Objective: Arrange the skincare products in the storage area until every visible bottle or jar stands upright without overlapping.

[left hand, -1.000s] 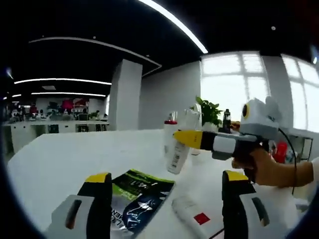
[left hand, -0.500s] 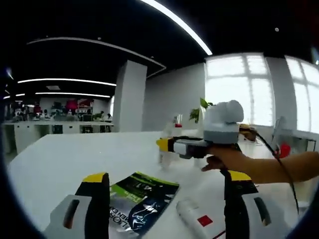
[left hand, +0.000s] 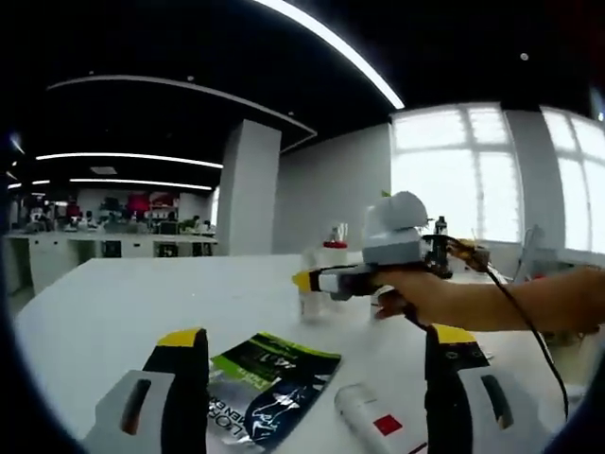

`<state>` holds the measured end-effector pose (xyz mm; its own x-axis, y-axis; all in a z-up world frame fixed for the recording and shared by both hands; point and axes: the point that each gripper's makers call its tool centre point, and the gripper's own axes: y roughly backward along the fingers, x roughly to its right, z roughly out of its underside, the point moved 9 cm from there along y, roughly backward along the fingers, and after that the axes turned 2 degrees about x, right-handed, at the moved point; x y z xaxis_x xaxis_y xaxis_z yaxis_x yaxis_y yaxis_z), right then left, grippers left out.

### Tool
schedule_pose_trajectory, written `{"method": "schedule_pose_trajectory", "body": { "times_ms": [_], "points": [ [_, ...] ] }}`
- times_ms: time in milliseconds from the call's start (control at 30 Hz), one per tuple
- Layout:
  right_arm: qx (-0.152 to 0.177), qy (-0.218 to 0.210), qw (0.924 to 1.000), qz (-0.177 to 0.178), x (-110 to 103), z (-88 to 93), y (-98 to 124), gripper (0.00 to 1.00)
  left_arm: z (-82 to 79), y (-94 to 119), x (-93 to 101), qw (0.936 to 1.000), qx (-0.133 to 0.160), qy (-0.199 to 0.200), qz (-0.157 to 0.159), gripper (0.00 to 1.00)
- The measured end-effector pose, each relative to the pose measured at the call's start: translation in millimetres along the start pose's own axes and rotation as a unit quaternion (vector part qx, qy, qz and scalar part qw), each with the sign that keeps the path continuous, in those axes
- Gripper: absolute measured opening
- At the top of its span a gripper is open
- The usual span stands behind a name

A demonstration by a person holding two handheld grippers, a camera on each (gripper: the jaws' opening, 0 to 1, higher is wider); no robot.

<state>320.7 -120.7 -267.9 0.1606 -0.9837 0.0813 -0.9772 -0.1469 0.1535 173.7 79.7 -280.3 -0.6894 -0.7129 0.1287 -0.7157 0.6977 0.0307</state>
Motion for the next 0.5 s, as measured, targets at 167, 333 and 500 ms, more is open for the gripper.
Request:
{"method": "schedule_pose_trajectory", "body": {
  "times_ms": [167,333,500],
  "points": [
    [-0.007,-0.029,0.9996,0.002,5,-4.6,-11,0.19,0.8,-1,0.2,1.0000,-0.001,-0.001,-0.001,0.98],
    [0.001,-0.018,0.9998,0.001,3,-3.7,-12,0.19,0.9,-2,0.2,1.0000,-0.001,-0.002,-0.001,0.98],
    [0.008,-0.020,0.9998,0.006,3,-5.6,-14,0.19,0.2,-2,0.3,1.0000,0.002,-0.003,0.000,0.97]
  ]
}}
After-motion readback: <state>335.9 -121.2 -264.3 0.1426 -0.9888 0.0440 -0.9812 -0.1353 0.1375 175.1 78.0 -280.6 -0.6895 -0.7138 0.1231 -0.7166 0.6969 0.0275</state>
